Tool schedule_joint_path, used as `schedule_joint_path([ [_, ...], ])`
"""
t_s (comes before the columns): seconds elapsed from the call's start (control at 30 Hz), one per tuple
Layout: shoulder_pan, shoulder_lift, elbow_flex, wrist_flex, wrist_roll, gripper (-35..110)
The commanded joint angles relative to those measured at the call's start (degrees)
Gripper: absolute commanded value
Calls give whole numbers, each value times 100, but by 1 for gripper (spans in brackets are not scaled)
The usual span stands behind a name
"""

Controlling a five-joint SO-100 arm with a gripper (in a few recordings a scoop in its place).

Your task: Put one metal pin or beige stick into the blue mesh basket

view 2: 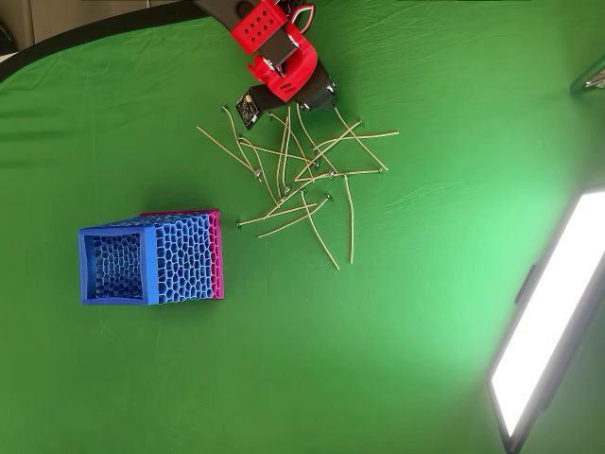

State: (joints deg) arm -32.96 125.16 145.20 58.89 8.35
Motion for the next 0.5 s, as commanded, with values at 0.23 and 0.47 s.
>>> schedule_joint_path([
  [0.23,44,-44,44,-123,-18,1],
  [0.47,114,-35,44,-211,53,1],
])
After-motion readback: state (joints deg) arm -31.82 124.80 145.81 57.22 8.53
